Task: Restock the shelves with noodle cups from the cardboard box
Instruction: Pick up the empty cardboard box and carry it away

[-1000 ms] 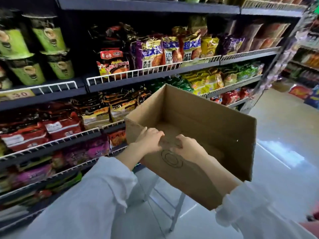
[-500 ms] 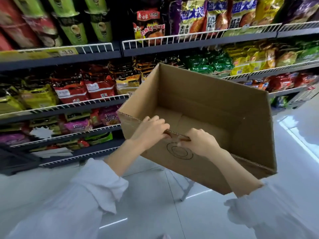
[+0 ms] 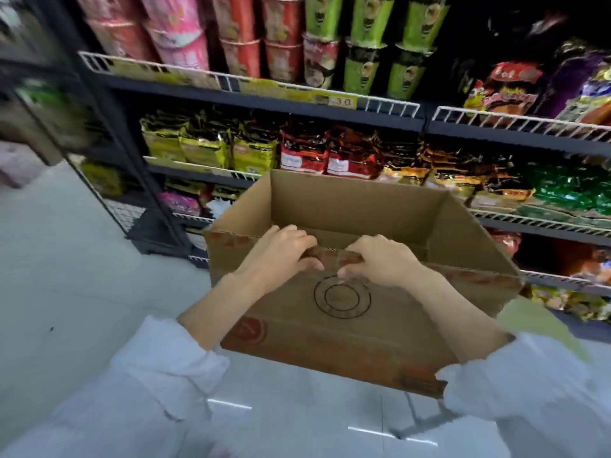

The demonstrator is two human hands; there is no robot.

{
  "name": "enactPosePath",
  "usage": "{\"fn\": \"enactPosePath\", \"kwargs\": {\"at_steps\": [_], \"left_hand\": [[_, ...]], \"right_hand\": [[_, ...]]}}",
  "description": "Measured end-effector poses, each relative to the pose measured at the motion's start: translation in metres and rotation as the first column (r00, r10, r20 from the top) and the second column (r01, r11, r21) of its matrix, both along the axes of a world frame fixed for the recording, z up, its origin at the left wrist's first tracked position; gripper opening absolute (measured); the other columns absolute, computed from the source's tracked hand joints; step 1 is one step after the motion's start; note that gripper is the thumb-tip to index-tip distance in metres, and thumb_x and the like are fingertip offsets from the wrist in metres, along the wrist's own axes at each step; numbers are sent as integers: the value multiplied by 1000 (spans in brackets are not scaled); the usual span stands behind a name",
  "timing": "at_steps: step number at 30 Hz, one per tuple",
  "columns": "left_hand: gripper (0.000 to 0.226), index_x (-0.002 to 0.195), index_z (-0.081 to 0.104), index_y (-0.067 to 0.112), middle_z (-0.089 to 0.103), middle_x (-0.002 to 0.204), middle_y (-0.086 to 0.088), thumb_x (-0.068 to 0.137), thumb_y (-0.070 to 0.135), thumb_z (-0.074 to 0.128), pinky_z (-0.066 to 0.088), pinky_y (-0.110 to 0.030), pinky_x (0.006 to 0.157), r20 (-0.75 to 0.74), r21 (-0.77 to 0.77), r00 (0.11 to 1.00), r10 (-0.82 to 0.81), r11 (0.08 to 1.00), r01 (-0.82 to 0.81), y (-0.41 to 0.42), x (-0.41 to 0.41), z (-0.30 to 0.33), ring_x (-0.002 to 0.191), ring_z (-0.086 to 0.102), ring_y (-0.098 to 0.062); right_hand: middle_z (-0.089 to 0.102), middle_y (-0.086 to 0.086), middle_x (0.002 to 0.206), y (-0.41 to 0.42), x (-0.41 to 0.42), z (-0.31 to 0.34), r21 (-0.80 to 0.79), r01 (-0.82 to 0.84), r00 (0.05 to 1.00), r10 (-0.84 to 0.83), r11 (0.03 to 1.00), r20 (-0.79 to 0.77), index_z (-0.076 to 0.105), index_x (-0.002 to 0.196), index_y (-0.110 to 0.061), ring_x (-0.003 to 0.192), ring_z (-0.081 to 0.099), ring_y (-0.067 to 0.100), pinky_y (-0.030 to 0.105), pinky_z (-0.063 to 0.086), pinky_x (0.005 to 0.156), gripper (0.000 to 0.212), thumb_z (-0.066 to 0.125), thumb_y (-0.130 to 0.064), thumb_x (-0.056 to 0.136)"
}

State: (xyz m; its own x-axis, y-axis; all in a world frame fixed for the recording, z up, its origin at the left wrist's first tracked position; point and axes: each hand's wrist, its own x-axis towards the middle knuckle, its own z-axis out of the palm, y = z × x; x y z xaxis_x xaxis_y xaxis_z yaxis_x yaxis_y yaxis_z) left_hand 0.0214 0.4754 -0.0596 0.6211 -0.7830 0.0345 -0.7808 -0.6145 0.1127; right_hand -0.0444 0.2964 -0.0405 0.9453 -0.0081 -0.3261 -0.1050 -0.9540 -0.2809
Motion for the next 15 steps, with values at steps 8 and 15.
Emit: {"fn": "enactPosePath", "kwargs": {"at_steps": [8, 15], "left_hand": [[54, 125, 55, 19, 60, 119, 3, 88, 57, 44, 34, -29, 89, -42, 53, 960, 275, 961, -273, 244, 100, -12, 116, 48, -16], [34, 101, 62, 24, 57, 90, 10, 87, 53, 51, 34, -28, 82, -68, 2, 821, 567, 823, -569, 437, 163, -23, 99, 53, -15]], "right_hand": [[46, -12, 67, 229, 154, -17, 132, -326, 940, 336, 936, -58, 47, 64, -34, 78, 49, 16, 25, 33, 52, 30, 64, -49, 82], [57, -9, 83, 429, 281, -41, 178, -567, 812, 582, 804, -48, 67, 102, -31, 85, 52, 15, 29, 36, 58, 26, 65, -48, 82]]}}
